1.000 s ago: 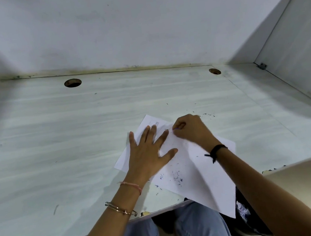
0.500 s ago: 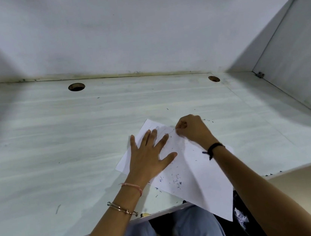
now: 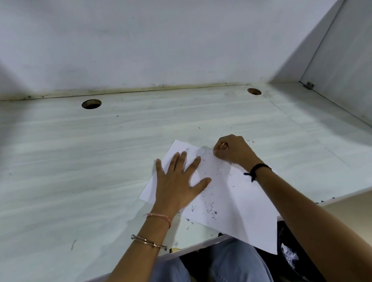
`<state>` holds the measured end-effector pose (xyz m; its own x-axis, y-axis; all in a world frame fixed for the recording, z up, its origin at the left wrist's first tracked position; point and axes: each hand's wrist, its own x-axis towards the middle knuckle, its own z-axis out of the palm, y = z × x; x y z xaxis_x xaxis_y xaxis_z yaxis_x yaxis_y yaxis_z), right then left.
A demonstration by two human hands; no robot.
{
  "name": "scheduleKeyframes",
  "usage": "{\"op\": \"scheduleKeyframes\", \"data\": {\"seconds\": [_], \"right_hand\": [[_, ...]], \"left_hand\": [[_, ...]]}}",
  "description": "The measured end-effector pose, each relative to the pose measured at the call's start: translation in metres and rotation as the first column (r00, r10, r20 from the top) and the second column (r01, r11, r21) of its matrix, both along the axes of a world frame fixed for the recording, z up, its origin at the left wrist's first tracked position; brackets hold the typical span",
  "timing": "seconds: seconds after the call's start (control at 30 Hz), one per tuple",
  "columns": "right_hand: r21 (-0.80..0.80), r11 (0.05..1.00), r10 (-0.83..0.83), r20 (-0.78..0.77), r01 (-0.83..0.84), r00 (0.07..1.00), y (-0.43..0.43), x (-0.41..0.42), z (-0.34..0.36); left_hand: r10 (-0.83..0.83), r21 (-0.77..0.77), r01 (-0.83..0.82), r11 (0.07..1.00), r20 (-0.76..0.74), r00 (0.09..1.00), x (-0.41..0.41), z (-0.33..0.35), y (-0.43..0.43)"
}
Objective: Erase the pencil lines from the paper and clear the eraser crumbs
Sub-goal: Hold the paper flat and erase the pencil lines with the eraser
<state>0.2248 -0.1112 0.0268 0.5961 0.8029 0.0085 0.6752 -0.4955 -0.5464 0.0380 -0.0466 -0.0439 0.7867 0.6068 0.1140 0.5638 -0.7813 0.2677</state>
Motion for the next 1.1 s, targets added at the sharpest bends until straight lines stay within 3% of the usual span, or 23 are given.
{"op": "scheduleKeyframes", "data": {"seconds": [0.17,0.3,0.47,0.63,0.73,0.8,0.87,0.97,1.03,1.1], "right_hand": [[-0.014,0.990,0.143,0.021,-0.143,0.989,0.001,-0.016,-0.004],[0.014,1.000,-0.024,0.038,0.023,0.999,-0.005,0.004,-0.003],[0.063,0.992,0.107,0.014,-0.107,0.994,-0.004,-0.009,-0.006],[-0.012,0.999,-0.047,0.101,0.049,0.994,-0.005,0.006,-0.005],[0.146,0.988,-0.056,0.031,0.051,0.998,-0.006,-0.003,0.007],[0.268,0.962,-0.007,-0.170,0.053,0.985,-0.012,-0.025,0.013],[0.282,0.959,0.110,-0.293,-0.024,0.950,-0.020,-0.053,0.008],[0.164,0.967,0.227,-0.207,-0.195,0.952,-0.027,-0.083,-0.011],[0.152,0.975,0.187,-0.188,-0.160,0.964,-0.028,-0.086,-0.018],[0.178,0.977,0.153,-0.195,-0.118,0.969,-0.027,-0.083,-0.018]], "left_hand": [[-0.001,0.013,0.001,1.000,0.015,1.000,0.001,-0.001,0.001],[-0.007,-0.015,0.007,1.000,-0.024,1.000,-0.001,0.002,0.000],[0.006,0.030,-0.005,1.000,-0.025,1.000,0.003,-0.002,0.001],[-0.015,0.014,0.015,1.000,-0.003,1.000,0.001,0.000,0.000],[0.004,0.021,-0.005,1.000,0.025,1.000,0.000,0.004,0.000],[-0.007,0.020,0.005,1.000,0.074,0.997,-0.005,0.011,0.001],[0.006,-0.030,0.001,1.000,0.211,0.977,-0.004,0.005,0.006],[0.143,-0.297,0.018,0.955,0.510,0.848,-0.010,0.017,0.006],[0.249,-0.518,0.082,0.851,0.537,0.806,-0.018,0.027,0.004],[0.145,-0.404,0.099,0.909,0.531,0.835,-0.032,0.022,0.003]]}}
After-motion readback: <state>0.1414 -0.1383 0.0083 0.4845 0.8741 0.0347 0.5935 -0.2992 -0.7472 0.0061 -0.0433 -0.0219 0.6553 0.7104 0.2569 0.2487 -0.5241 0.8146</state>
